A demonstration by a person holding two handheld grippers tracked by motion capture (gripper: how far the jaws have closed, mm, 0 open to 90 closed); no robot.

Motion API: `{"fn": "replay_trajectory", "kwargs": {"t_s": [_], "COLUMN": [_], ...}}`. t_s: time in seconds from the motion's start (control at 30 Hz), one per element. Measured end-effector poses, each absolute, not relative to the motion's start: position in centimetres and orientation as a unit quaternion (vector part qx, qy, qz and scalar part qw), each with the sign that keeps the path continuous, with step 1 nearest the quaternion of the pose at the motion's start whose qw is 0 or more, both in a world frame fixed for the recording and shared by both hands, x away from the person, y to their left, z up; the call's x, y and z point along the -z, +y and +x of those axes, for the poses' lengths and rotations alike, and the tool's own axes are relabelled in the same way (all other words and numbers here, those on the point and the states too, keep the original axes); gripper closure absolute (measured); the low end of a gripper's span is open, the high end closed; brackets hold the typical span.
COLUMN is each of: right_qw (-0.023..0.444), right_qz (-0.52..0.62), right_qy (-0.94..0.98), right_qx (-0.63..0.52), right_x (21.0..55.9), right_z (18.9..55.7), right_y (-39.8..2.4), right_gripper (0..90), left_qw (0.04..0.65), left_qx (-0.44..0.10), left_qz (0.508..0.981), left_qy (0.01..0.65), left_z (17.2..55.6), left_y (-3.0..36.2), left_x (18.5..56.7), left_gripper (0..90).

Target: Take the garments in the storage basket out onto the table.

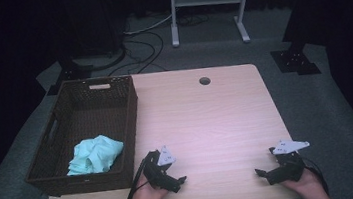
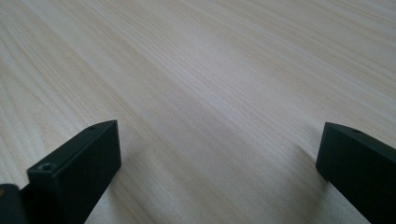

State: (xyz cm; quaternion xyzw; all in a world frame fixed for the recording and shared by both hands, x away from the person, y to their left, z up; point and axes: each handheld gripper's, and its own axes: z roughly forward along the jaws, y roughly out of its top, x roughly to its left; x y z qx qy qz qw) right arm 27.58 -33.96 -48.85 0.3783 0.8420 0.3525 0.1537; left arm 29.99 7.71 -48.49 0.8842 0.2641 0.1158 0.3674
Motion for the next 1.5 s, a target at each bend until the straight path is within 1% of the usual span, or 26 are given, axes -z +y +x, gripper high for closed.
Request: {"fn": "replay_trajectory", "kwargs": {"t_s": [0.33,0.57,1.5], "right_qw": [0.153,0.151,0.153], "right_qz": [0.378,0.378,0.376], "right_qy": [0.842,0.842,0.843], "right_qx": [-0.353,-0.354,-0.353], "right_x": [48.9,48.8,48.9], "right_z": [27.6,27.6,27.8], "right_y": [-34.0,-34.0,-33.7], "right_gripper": [0.0,0.0,0.0], "left_qw": [0.368,0.373,0.411], "left_qx": [-0.117,-0.116,-0.128], "left_qz": [0.883,0.874,0.855], "left_qy": [0.268,0.289,0.288], "left_z": [29.9,30.3,30.0], "left_y": [7.8,8.1,8.8], "left_x": [48.5,48.5,48.2], "left_gripper": [0.0,0.0,0.0]}}
